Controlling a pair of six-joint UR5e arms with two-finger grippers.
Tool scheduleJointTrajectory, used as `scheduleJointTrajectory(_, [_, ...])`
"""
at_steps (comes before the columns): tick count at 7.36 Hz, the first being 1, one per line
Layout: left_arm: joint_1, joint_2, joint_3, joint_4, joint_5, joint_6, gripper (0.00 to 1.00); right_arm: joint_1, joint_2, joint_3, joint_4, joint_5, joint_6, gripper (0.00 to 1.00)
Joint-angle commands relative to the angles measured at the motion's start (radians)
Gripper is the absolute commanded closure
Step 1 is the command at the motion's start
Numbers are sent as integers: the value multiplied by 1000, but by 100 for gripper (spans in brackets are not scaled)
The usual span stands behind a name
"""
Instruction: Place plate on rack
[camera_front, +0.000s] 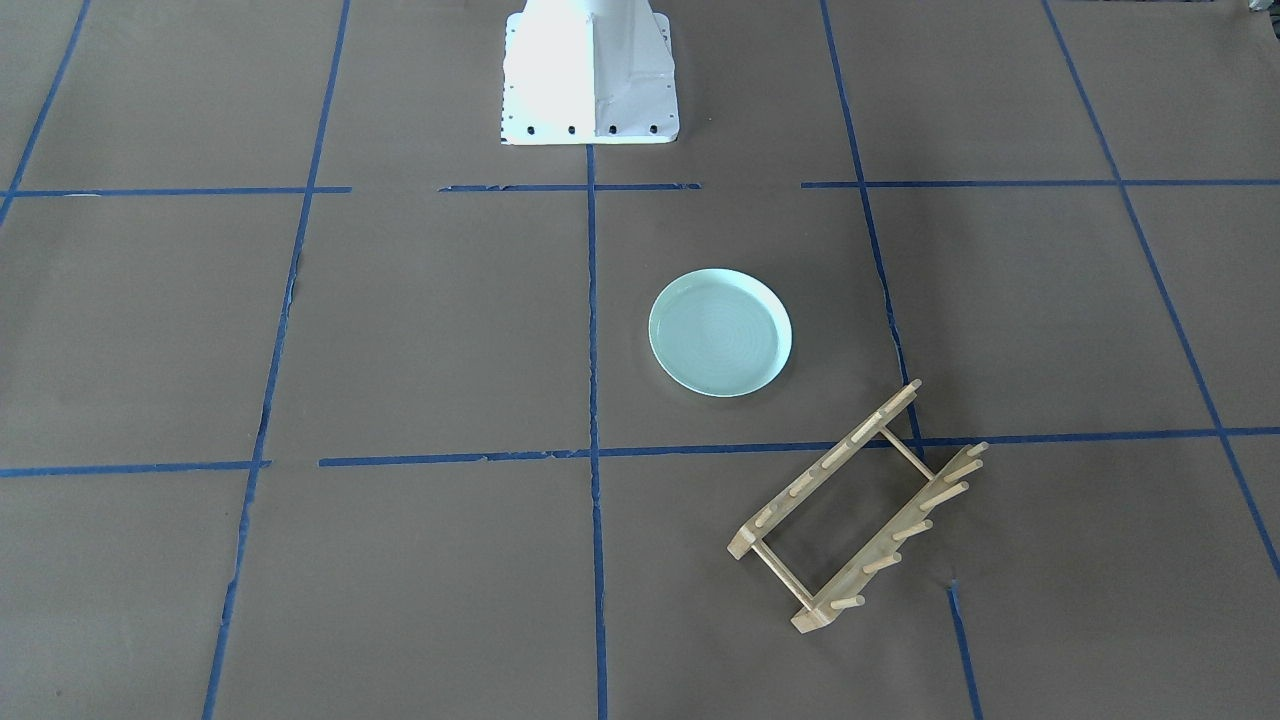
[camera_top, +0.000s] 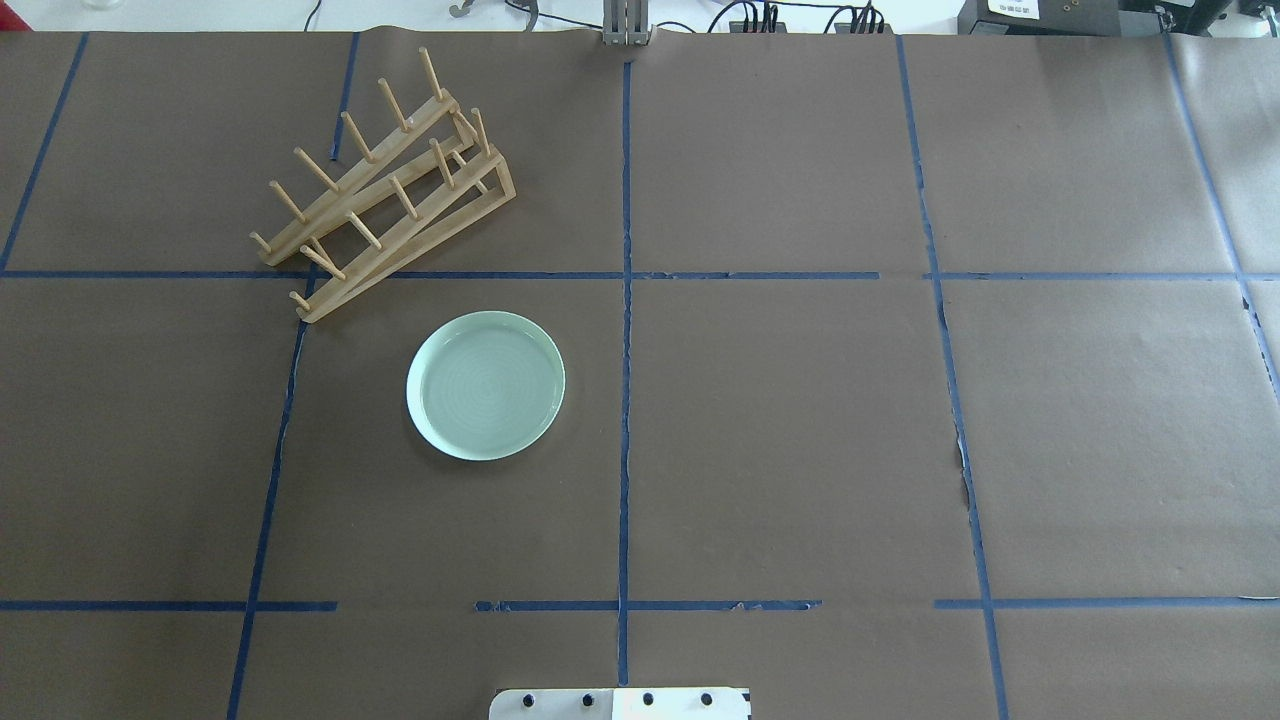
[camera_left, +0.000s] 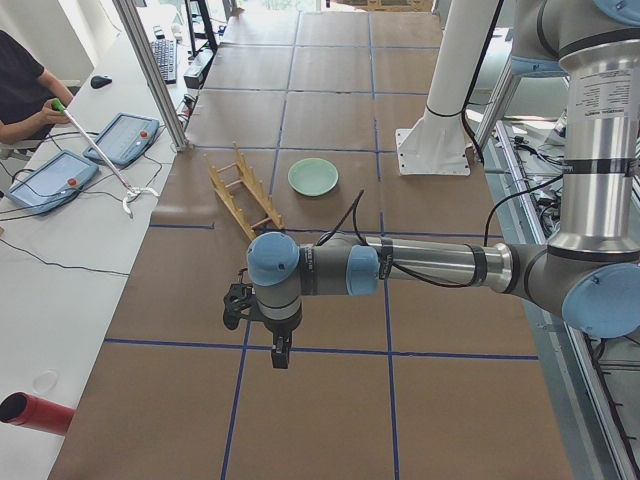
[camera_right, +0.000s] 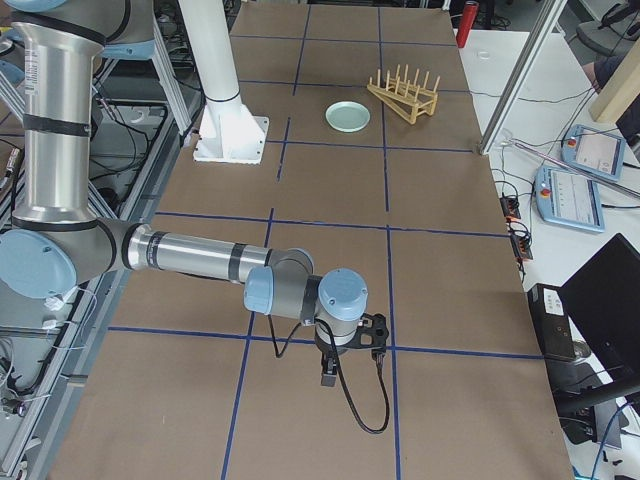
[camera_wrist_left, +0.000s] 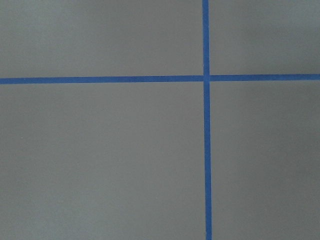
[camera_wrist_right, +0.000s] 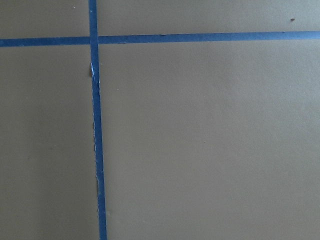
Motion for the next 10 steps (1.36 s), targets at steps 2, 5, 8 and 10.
scheduleJointTrajectory(2, [0,-23,-2,31,-17,26,0,0,0,-1,0,0,0,0])
scheduleJointTrajectory(5, [0,-26,1,23,-18,25,0,0,0,-1,0,0,0,0])
scheduleJointTrajectory(8, [3,-12,39,-72,-18,34,0,0,0,-1,0,0,0,0])
scheduleJointTrajectory(10, [58,-17,41,-131,-23,23,0,0,0,-1,0,0,0,0])
